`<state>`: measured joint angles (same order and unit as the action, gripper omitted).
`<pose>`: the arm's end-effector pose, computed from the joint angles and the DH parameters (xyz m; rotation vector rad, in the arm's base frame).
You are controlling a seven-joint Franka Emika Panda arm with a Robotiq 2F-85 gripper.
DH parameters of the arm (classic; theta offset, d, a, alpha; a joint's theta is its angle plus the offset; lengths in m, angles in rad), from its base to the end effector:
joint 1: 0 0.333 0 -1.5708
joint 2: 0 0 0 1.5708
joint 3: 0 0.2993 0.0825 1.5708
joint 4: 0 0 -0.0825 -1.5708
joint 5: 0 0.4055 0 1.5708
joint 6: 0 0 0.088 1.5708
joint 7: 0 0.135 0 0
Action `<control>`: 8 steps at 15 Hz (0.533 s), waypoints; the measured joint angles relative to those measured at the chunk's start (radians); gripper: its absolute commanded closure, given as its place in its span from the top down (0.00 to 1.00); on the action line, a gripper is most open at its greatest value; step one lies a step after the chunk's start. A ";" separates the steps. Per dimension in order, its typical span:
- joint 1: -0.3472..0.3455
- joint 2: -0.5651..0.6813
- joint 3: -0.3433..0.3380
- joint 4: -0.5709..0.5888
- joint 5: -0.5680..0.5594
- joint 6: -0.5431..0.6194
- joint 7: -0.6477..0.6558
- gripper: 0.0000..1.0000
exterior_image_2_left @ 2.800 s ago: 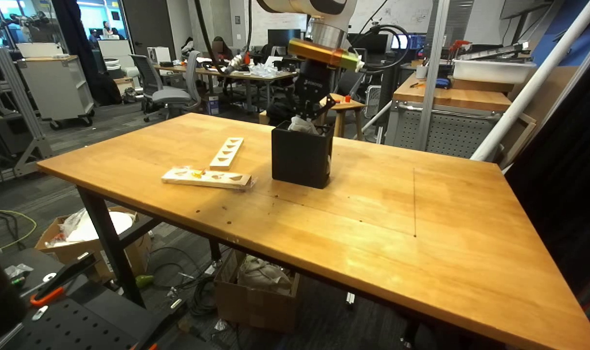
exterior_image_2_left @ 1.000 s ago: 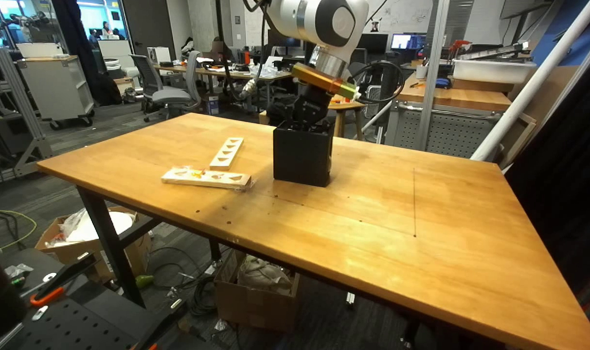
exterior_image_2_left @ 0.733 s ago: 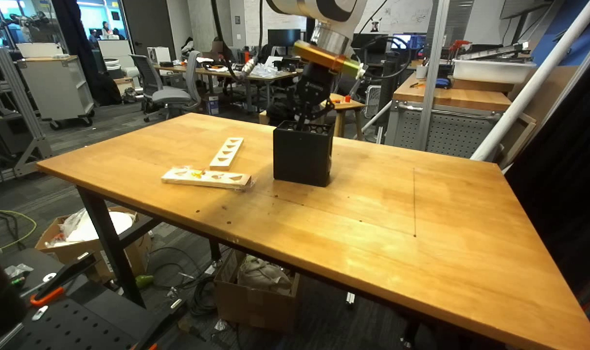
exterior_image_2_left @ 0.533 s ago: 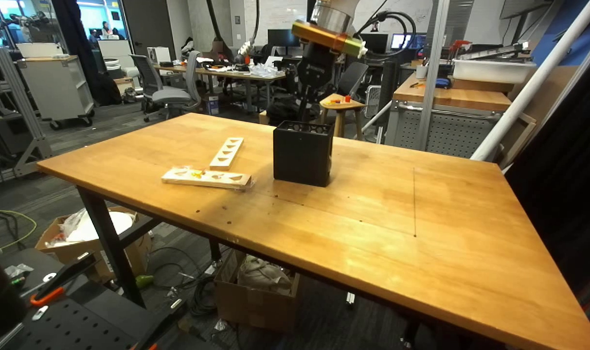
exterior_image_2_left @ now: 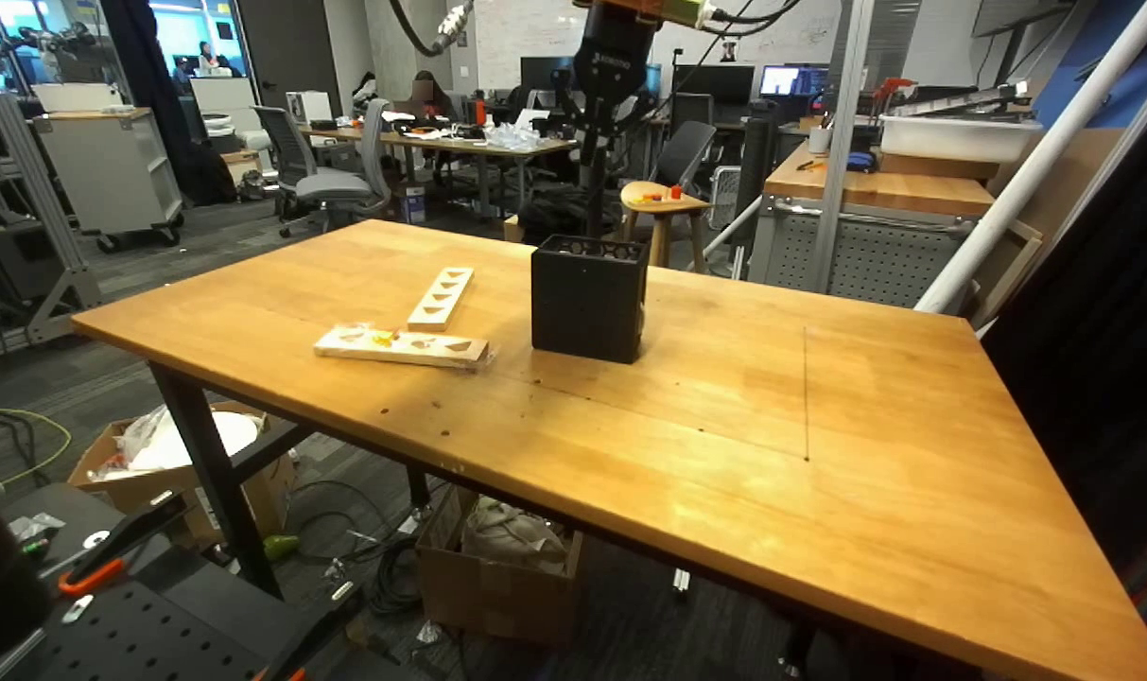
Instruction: Put the white towel inside the black holder on the table
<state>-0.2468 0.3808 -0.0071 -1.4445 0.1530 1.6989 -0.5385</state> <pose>0.6550 -0.1501 0.4143 -2.9313 -0.3769 0.0880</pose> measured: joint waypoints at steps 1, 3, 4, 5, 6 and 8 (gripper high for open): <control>0.002 -0.016 0.000 -0.006 0.003 0.006 0.000 0.13; 0.007 -0.047 0.000 -0.021 0.010 0.020 0.001 0.29; 0.009 -0.058 0.000 -0.030 0.011 0.023 0.002 0.30; 0.010 -0.065 0.000 -0.036 0.011 0.024 0.002 0.30; 0.011 -0.068 0.000 -0.041 0.011 0.027 0.002 0.30; 0.011 -0.069 0.000 -0.048 0.011 0.034 0.003 0.30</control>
<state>-0.2358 0.3119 -0.0070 -1.4924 0.1639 1.7328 -0.5358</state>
